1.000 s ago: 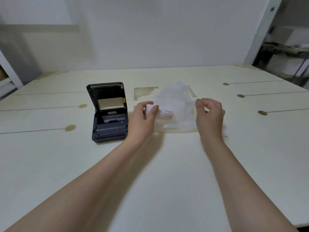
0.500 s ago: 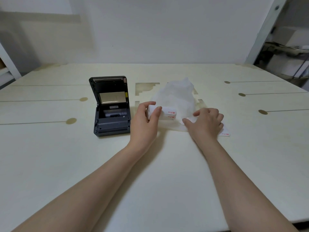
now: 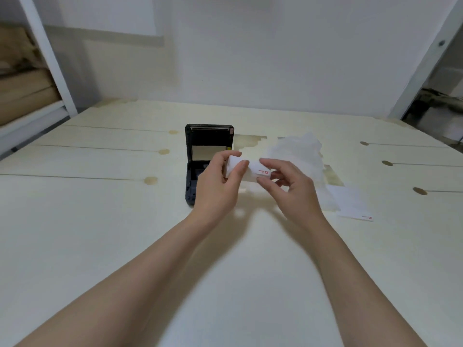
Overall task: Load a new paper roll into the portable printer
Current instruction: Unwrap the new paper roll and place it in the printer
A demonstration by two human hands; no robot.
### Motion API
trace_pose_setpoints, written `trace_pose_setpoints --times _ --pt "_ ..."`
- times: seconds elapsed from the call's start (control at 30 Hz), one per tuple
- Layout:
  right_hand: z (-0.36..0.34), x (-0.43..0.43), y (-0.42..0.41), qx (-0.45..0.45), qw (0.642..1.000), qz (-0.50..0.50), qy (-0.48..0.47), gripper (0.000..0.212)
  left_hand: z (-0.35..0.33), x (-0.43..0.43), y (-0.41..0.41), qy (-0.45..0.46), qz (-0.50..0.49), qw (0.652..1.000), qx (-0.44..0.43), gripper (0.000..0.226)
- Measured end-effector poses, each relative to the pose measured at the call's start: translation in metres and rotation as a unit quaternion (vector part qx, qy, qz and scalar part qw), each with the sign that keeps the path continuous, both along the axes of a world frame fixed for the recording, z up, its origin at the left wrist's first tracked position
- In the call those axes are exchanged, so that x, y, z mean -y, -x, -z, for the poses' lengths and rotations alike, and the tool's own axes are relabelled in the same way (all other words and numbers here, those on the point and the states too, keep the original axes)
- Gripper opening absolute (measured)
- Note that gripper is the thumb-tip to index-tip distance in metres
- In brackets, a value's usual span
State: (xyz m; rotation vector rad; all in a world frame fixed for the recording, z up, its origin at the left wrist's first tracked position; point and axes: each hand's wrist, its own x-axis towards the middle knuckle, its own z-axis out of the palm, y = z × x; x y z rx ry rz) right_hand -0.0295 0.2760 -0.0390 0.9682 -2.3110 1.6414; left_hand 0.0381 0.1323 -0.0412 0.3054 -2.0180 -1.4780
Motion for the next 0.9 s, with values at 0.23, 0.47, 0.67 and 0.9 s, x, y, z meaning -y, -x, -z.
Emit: trace_pose_setpoints --times 0.23,0.47,0.67,0.9 --pt "-0.009 0.05 -0.003 0.006 1.0 -0.023 -0.02 0.034 0.0 0.048 -0.012 -0.009 -0.022 1.0 0.019 0.024" --pt "0.01 0.082 0.002 -0.024 0.999 0.014 -0.042 0.032 0.01 0.095 -0.008 0.081 -0.027 0.995 0.049 0.031" --pt "0.021 0.087 0.014 -0.099 0.989 0.066 -0.09 0.028 0.016 0.103 0.004 0.13 -0.039 0.988 0.073 0.043" --pt "0.026 0.095 0.019 -0.104 0.983 0.095 -0.115 0.023 0.02 0.113 0.008 0.183 -0.076 0.976 0.086 0.033"
